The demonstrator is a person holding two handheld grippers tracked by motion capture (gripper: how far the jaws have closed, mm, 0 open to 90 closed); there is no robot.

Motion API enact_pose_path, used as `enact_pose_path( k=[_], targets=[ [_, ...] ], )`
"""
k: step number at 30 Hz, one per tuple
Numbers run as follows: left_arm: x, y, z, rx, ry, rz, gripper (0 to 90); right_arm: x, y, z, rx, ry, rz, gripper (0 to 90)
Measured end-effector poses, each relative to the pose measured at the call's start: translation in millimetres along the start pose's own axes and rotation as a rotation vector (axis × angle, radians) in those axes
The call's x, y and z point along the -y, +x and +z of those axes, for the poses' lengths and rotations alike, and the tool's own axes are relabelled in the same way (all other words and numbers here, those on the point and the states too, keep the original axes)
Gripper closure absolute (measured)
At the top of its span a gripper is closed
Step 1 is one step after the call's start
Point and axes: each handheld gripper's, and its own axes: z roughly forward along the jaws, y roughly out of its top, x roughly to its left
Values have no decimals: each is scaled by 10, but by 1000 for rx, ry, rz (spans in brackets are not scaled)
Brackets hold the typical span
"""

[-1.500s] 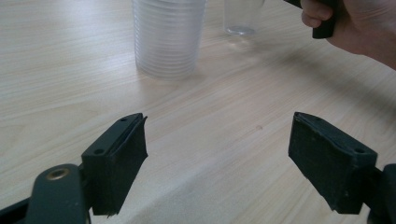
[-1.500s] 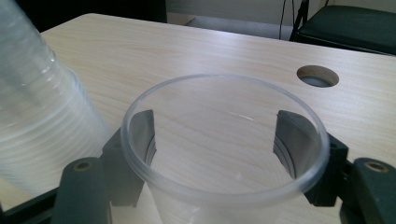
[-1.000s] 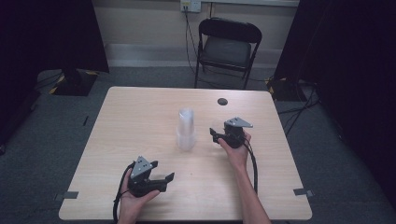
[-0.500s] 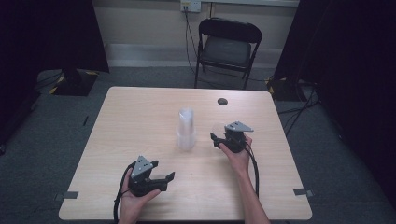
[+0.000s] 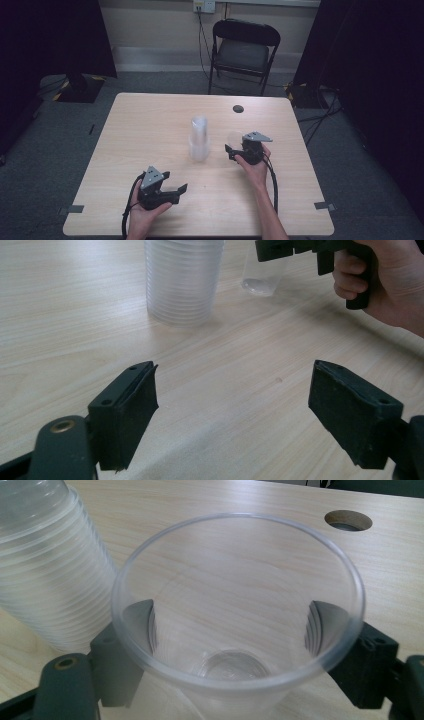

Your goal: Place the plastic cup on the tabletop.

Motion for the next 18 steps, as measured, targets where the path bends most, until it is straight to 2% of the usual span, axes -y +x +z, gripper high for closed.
enact_pose_path(
  k=[3,10,13,18],
  targets=[
    [-11,4,-6,-4,2,4,194,16,-19,-9,-5,8,27,157],
    [-23,12,-9,-9,-5,-1,191,31,-9,-52,-16,10,45,145],
    [-26,27,-15,-12,-4,-2,190,23,3,-109,-28,10,67,142],
    [-30,40,-16,-14,-6,-8,197,51,30,-173,-26,4,61,149]
  ],
)
